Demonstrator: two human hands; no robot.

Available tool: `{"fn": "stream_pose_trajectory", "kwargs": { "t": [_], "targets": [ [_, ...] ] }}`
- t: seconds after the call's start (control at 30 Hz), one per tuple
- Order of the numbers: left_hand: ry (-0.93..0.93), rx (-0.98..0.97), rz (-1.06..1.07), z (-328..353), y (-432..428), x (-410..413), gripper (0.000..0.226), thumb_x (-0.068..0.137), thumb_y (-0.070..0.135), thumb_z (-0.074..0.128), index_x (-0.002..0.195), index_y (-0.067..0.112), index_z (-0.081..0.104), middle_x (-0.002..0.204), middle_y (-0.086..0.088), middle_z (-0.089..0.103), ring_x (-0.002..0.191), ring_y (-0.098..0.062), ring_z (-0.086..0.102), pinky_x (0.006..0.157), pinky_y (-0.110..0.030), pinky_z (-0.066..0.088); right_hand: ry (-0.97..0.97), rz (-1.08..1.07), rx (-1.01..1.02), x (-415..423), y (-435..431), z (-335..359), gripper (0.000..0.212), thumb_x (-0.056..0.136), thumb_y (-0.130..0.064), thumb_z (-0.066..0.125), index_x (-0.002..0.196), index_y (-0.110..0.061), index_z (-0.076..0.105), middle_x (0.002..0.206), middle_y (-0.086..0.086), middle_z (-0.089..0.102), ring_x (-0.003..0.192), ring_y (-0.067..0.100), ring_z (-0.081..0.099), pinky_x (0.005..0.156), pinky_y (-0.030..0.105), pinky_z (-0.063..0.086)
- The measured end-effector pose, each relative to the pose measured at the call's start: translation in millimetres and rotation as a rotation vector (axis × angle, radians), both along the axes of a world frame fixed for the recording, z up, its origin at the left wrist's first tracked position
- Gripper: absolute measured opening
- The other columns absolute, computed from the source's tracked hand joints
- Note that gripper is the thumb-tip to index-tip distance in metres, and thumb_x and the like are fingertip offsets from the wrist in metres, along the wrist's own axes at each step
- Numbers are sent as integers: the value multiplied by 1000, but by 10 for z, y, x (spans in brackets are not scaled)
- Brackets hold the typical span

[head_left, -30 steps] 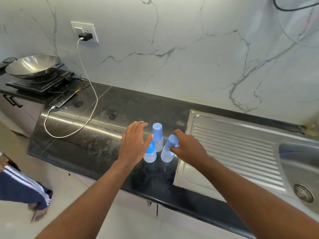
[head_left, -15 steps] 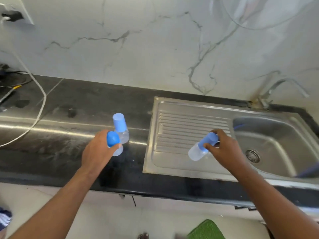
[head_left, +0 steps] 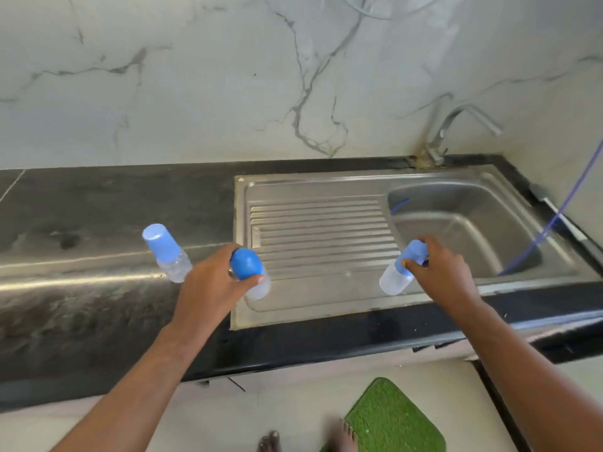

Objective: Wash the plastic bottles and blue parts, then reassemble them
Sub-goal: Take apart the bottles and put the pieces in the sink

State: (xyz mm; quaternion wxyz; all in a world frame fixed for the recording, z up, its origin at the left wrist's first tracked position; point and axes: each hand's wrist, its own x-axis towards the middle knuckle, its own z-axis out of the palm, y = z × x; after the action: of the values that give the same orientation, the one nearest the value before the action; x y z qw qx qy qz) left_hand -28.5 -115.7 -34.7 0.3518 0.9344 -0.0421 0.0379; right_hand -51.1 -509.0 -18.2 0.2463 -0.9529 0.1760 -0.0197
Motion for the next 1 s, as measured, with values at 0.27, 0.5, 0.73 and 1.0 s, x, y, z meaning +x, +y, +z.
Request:
{"fn": "stream_pose_trajectory", "kwargs": {
  "t": [0.27,0.5,0.73,1.0],
  "targets": [
    [-11,-13,-191,60,-827,306,58,75,55,81,122,34,57,105,12,67,81,-12,65,79,-38,56,57,6,-54,-19,-32,-12,49,93,-30,66,137,-22,47,118,12,65,93,34,63,73,36,44],
    [-23,70,-385,6,-1621,441,56,78,54,76,122,29,54,107,8,66,88,-17,62,80,-38,54,136,-3,-101,-25,-51,39,46,92,-36,65,131,-28,43,110,7,66,90,32,63,75,43,54],
    [22,224,-494,-139,-2042,473,56,81,48,77,124,24,53,109,2,66,92,-23,64,77,-38,53,110,-13,-94,-62,-83,161,62,89,-37,67,142,-29,36,134,4,58,107,32,61,80,42,51],
    [55,276,-430,-293,-1970,429,59,83,47,77,130,20,54,117,-1,67,107,-25,64,85,-37,52,-444,738,65,123,887,1313,81,88,-5,66,158,-23,29,153,-6,47,137,12,46,112,27,38]
  ]
}}
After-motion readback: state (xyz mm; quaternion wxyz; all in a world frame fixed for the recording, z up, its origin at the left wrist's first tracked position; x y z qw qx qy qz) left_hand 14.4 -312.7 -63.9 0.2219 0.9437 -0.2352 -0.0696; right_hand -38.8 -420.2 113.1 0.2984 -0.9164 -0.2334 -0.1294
